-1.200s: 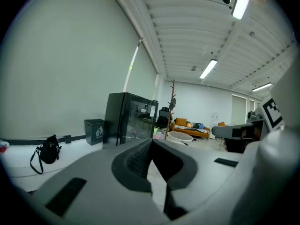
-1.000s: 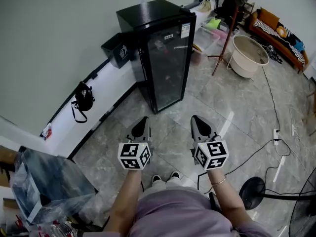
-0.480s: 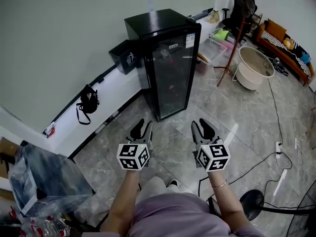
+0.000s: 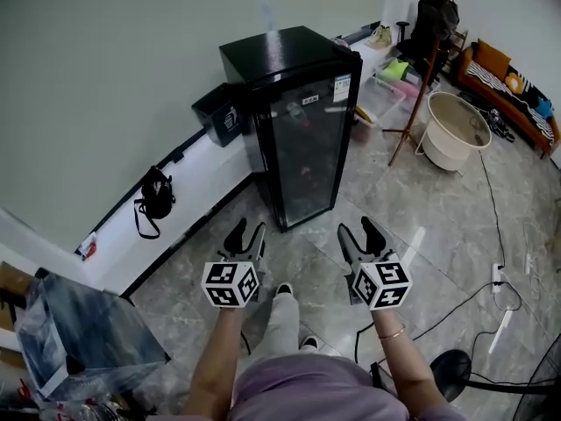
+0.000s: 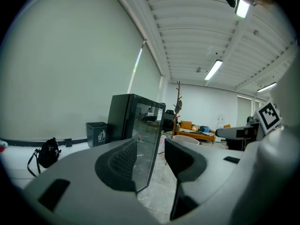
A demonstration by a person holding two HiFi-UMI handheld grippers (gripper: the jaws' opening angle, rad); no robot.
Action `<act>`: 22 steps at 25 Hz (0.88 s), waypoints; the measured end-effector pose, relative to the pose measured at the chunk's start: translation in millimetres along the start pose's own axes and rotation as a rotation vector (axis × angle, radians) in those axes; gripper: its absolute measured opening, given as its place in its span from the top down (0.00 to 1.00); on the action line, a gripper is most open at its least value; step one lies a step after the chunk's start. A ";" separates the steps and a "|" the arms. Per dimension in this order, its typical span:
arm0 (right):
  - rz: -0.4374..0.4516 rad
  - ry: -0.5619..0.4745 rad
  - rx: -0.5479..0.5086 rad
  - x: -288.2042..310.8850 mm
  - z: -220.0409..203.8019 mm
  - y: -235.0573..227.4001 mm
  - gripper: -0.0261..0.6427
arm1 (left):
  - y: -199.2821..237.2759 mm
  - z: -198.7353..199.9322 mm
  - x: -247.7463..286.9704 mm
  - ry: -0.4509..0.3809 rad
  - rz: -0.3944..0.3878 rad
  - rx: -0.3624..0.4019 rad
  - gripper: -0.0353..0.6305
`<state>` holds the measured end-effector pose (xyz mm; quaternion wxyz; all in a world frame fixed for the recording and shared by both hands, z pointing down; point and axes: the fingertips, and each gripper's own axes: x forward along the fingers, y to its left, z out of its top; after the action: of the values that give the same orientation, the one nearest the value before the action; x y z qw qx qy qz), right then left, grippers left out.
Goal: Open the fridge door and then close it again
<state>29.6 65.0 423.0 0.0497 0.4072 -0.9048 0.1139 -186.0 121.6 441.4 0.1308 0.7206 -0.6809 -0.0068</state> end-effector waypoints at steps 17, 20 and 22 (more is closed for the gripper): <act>-0.083 -0.047 0.003 186.6 57.6 -29.6 0.61 | 117.2 38.9 176.6 0.026 -0.057 -0.021 0.69; -0.095 -0.056 -0.003 206.9 62.7 -29.3 0.61 | 129.1 40.2 194.9 0.035 -0.071 -0.019 0.69; -0.099 -0.060 -0.008 218.8 65.1 -28.6 0.61 | 134.1 41.6 205.5 0.039 -0.082 -0.012 0.70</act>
<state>-94.0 -128.2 404.7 0.0298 0.4547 -0.8850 0.0953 -310.2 -93.0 462.4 0.1482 0.7469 -0.6482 -0.0021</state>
